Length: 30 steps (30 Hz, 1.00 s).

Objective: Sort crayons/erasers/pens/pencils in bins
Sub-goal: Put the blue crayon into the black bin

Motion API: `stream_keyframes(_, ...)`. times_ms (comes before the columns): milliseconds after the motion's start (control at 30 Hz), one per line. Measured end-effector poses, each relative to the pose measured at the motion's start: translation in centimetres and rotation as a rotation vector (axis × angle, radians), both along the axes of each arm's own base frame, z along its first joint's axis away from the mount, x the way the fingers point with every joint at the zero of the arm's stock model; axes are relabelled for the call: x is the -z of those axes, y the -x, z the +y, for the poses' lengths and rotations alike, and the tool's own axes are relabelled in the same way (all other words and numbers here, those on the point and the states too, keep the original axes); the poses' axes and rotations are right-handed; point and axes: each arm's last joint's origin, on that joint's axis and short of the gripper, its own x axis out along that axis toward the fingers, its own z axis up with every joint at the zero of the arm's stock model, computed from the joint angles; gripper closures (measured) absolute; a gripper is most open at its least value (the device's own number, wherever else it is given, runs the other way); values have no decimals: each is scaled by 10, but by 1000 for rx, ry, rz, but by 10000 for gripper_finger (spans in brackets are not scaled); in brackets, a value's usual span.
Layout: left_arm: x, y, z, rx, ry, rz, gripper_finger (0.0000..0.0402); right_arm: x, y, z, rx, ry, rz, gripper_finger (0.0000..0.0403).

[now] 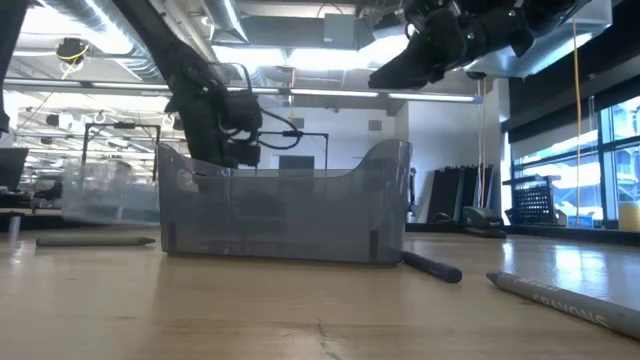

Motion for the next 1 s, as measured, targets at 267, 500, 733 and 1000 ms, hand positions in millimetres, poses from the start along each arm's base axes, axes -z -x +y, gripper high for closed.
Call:
stream_keyframes(267,9,-2,1,93,-31,48,299,6,2,0,4,-17,61,232)
stream_keyframes(500,10,-2,1,93,-38,50,303,8,3,0,5,-23,90,232)
stream_keyframes(733,10,-2,0,98,-49,71,305,10,4,1,5,-27,113,232)
stream_keyframes(1000,8,-4,-2,120,-64,87,305,11,5,-2,24,24,125,232)
